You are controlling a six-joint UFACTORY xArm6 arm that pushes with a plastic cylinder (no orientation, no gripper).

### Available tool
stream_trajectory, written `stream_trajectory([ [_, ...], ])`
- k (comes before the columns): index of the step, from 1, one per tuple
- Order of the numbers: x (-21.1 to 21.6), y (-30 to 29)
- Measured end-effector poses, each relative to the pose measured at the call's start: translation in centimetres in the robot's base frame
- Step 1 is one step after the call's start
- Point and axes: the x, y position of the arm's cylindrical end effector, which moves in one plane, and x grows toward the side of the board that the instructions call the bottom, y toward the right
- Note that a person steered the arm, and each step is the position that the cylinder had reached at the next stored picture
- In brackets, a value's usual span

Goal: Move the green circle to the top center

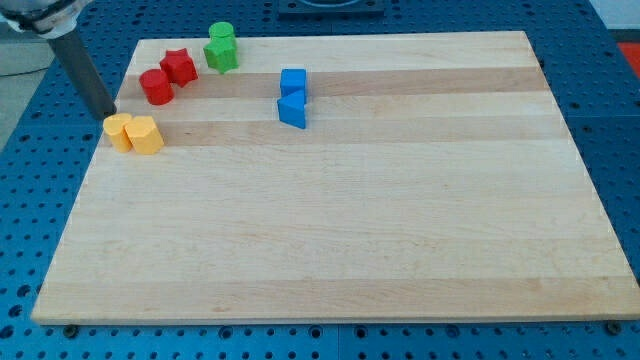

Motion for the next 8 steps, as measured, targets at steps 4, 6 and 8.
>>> stream_trajectory([
  [4, -14.7, 7.2],
  [6, -14.6, 17.8],
  [8, -14.6, 24.6],
])
